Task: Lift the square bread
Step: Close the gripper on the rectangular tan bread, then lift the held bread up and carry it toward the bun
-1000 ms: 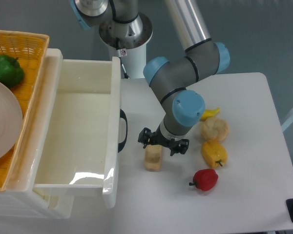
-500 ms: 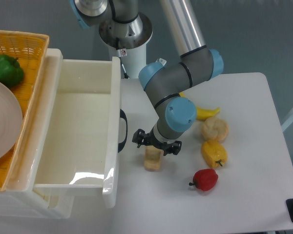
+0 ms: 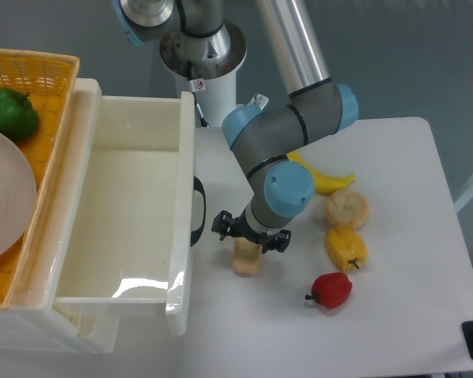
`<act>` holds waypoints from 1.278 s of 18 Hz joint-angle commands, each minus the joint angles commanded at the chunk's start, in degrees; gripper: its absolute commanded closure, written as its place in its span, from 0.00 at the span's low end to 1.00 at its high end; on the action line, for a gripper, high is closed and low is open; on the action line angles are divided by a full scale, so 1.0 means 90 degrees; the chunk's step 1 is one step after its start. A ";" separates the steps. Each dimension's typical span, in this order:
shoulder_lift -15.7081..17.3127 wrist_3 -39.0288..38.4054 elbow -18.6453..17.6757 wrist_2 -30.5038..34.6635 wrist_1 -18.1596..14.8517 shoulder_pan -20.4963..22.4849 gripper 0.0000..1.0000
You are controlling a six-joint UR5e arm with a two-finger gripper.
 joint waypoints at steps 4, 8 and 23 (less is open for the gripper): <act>-0.0039 0.0000 0.0010 0.0010 0.0019 0.0000 0.00; -0.0068 -0.0126 0.0019 0.0176 0.0098 -0.0039 0.35; 0.0204 0.0184 0.0429 0.0508 0.0010 -0.0029 0.98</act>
